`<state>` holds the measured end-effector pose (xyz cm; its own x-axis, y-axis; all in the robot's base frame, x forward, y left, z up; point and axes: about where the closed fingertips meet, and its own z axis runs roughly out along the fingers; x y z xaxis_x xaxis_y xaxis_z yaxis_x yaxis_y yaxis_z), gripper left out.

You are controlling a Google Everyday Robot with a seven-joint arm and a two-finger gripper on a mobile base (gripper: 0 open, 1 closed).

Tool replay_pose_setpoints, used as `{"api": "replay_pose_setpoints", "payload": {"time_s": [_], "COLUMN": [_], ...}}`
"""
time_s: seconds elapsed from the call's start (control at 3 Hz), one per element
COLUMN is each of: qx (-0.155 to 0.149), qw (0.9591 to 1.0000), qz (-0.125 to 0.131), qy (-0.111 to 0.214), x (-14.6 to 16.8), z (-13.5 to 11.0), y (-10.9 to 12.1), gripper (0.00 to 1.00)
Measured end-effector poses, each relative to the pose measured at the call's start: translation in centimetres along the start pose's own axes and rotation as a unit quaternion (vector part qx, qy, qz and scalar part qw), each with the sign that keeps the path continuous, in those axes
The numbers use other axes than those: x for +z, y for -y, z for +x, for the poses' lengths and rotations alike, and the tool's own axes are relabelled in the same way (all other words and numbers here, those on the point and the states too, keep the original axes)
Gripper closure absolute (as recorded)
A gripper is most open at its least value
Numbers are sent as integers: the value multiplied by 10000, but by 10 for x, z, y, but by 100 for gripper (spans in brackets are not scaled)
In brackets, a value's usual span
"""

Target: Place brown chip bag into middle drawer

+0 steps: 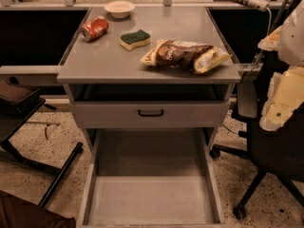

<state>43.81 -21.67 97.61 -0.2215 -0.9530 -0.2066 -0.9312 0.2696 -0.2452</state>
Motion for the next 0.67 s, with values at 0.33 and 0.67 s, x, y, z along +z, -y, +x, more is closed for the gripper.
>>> {"api": "replay_pose_setpoints", "payload": {"time_s": [0.33,0.67], "qx": [0,-16], "qw": [10000,9999], "qz": [1,130], "qy": [0,44], "x": [0,3], "z": [0,1], "y": [0,11], "gripper": [0,0]}}
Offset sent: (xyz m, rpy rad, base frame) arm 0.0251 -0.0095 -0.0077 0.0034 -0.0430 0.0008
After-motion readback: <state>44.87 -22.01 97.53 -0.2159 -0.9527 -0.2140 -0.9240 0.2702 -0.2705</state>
